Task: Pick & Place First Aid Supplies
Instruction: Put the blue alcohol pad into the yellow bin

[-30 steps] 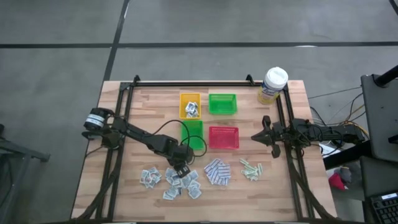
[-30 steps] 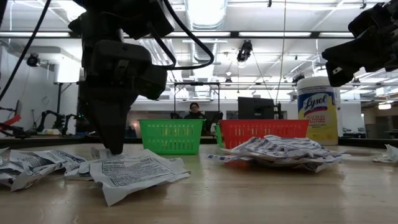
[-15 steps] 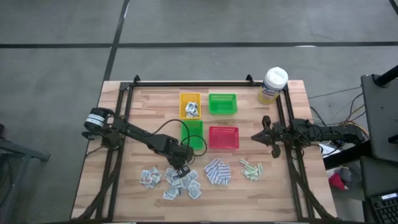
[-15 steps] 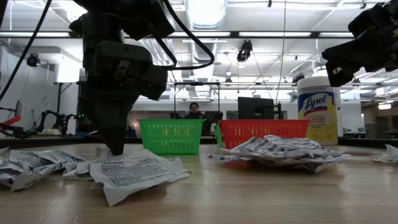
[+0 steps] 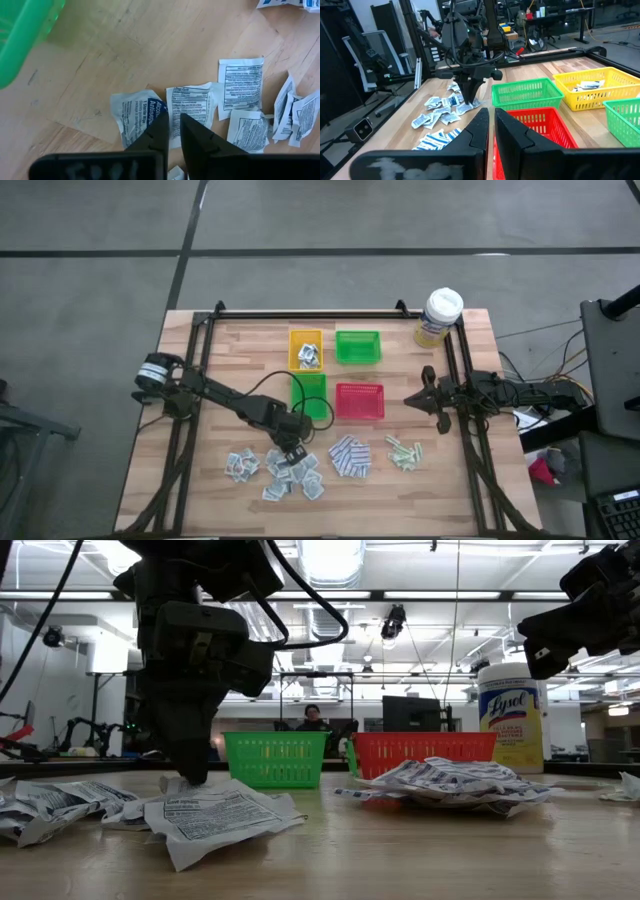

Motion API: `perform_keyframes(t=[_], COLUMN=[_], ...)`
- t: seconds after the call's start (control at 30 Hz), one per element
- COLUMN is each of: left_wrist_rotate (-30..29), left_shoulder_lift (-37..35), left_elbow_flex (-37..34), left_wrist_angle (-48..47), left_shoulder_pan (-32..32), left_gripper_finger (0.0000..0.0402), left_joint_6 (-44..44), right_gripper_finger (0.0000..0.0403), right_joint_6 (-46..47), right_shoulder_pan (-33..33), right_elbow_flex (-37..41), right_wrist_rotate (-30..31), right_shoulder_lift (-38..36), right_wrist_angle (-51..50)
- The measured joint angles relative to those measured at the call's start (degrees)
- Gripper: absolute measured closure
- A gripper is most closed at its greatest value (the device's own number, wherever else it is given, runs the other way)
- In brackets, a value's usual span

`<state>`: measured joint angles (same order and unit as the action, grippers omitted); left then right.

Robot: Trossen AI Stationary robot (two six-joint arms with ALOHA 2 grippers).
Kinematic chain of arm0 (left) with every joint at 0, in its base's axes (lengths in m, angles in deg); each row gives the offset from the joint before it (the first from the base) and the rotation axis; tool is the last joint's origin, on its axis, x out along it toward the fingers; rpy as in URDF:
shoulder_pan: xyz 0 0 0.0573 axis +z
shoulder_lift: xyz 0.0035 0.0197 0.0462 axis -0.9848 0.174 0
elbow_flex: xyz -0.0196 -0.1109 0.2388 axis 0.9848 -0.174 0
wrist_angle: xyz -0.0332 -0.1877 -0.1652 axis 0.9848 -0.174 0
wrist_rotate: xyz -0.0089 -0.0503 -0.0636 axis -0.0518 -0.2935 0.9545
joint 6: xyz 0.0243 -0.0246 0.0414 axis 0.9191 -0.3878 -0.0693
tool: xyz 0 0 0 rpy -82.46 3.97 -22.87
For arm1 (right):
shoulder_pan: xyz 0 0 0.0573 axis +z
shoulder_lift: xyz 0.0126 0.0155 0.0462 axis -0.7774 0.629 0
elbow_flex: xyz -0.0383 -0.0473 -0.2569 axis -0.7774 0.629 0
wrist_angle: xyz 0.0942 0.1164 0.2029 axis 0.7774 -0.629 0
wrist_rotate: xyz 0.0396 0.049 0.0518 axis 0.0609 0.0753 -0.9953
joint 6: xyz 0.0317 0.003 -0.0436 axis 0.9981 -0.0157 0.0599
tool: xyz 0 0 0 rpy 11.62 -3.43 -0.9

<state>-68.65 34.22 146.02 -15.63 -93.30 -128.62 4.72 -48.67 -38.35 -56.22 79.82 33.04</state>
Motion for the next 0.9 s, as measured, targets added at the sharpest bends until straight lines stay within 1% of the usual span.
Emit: perform_keyframes(t=[0.23,0.37,0.77,0.9], left_wrist_rotate=[0.1,-0.1,-0.3,0.2], left_shoulder_lift=[0.0,0.0,-0.5,-1.5], left_elbow_flex=[0.0,0.0,0.0,-0.1], left_wrist_angle=[0.0,-1.1,-6.7,-6.6], left_shoulder_pan=[0.1,0.6,0.9,0.9], left_gripper_finger=[0.0315,0.03,0.0294,0.0294], left_joint_6=[0.0,0.0,-0.1,-2.8], right_gripper_finger=[0.0374,0.0374,0.0374,0.0374], right_joint_6=[0.0,0.0,0.0,0.0], right_shoulder_pan=[0.0,0.0,0.0,0.0], right_elbow_flex=[0.0,0.0,0.0,0.0], right_wrist_rotate=[0.0,0.0,0.0,0.0], right_shoulder_lift=[0.0,0.0,0.0,0.0], right_wrist_angle=[0.0,0.0,0.0,0.0])
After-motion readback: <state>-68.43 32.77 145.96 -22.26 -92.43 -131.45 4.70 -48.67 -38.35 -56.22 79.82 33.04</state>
